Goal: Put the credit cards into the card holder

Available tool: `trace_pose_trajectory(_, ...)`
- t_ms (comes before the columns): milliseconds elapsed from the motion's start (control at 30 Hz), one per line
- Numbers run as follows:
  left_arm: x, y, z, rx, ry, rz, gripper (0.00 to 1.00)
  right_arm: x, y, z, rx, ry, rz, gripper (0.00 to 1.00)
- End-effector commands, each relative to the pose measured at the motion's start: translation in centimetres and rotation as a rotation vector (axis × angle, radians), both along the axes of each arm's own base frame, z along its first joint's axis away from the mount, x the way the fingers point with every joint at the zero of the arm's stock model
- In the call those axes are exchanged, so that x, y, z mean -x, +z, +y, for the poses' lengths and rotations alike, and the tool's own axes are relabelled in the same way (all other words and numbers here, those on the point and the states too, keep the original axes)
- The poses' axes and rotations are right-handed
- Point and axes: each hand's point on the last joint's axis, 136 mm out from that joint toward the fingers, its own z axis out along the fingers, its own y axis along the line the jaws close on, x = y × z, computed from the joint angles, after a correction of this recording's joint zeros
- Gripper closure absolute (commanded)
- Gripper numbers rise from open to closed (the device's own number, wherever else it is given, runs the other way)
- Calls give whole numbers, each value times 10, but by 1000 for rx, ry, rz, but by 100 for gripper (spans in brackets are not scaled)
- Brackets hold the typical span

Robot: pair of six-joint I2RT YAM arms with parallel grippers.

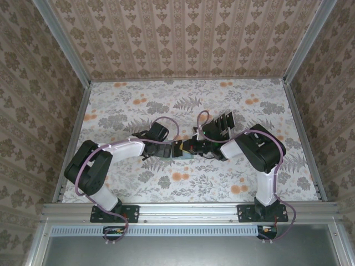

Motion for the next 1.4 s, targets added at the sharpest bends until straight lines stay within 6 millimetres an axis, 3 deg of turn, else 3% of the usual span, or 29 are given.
trace_pose_trajectory(0,23,-30,30,-132,10,105,0,6,-16,2,34,2,50,100)
trace_pose_trajectory(333,22,-29,30,-129,11,104,0,11,-20,-1,67,7,63,98)
trace_pose_trajectory(700,11,-14,21,-40,39,84,0,7,8,-13,217,20,20,44)
trace_pose_trajectory(833,4,-4,18,13,54,67,0,5,17,-20,279,18,7,35)
trace_pose_trajectory(1033,-6,16,18,102,89,35,0,1,36,-24,333,14,-14,35)
trace_pose_trajectory(1133,-8,23,22,130,100,21,0,0,41,-24,382,22,-19,43)
trace_pose_trajectory(1367,-5,24,39,137,139,12,0,2,34,-18,580,74,-29,87)
